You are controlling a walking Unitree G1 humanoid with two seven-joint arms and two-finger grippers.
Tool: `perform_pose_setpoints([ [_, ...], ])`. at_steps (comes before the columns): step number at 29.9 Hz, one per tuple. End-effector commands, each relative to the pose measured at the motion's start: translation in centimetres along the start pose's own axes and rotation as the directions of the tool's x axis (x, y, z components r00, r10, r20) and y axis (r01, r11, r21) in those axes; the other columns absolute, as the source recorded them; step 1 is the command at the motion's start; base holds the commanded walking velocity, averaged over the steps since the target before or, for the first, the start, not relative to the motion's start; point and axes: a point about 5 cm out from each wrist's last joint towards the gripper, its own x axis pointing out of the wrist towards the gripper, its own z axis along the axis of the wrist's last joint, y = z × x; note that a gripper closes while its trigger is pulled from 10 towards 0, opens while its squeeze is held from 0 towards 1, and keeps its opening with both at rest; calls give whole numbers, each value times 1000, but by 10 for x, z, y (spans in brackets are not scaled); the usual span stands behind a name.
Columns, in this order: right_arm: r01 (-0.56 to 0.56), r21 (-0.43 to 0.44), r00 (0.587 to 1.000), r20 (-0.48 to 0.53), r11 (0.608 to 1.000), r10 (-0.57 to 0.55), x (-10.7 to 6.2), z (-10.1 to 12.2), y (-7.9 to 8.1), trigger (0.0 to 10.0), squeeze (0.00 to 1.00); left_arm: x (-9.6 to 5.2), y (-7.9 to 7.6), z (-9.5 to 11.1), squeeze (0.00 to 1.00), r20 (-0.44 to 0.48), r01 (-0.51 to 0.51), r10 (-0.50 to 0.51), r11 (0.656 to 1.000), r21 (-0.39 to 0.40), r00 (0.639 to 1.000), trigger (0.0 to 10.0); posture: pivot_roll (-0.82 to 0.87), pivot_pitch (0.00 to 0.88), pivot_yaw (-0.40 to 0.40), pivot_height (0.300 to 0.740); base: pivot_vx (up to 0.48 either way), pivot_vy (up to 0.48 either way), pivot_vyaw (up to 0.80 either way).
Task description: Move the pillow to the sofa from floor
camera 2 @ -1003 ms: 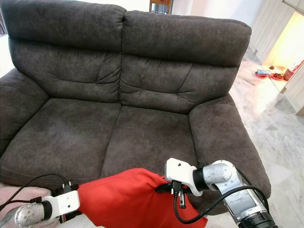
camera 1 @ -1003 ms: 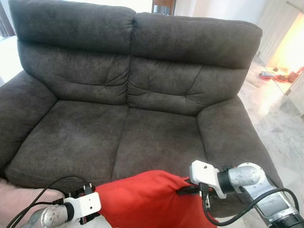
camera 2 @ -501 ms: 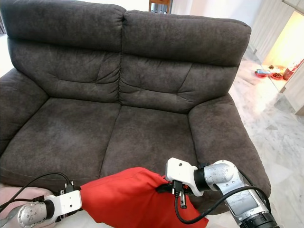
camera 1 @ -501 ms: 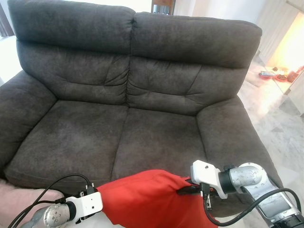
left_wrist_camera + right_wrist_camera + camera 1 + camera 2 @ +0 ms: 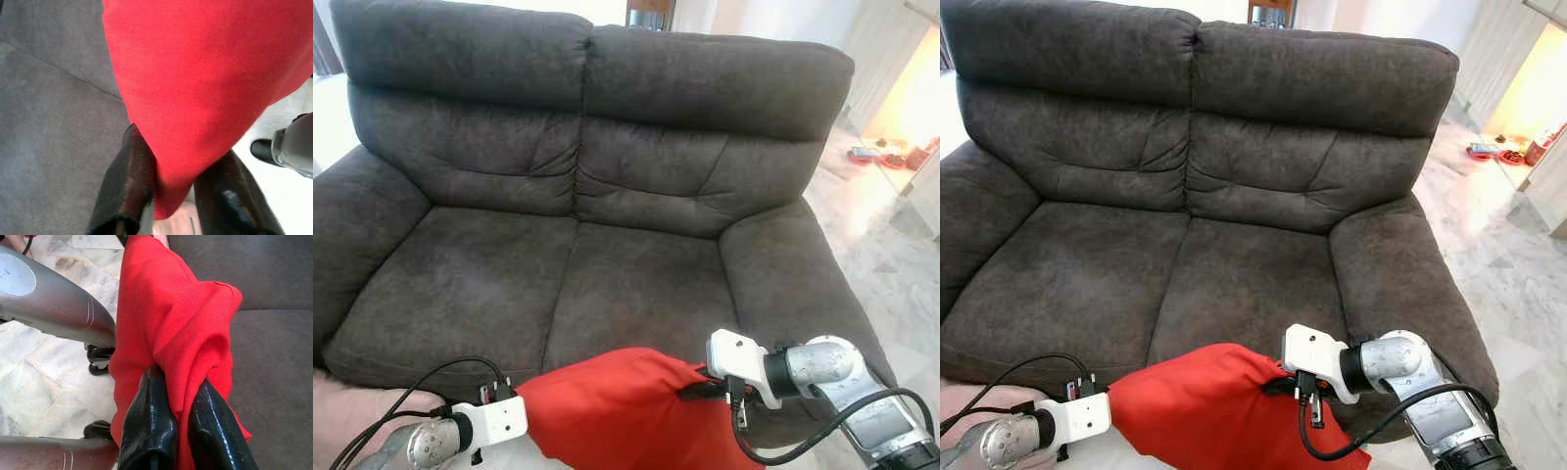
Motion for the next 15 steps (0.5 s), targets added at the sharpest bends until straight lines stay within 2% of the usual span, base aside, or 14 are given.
perform_pose_setpoints([
  [1, 23, -57, 997, 70, 998, -19, -6, 15, -3, 10000, 0, -1, 1, -2, 0, -8, 13, -12, 999, 35, 1000, 0, 154, 15, -107, 740, 0, 0, 0],
  [15, 24, -52, 997, 69, 998, -20, -5, 14, -2, 10000, 0, 0, 6, -2, 0, -18, -35, 36, 999, 41, 999, 0, 155, 18, -110, 740, 0, 0, 0],
])
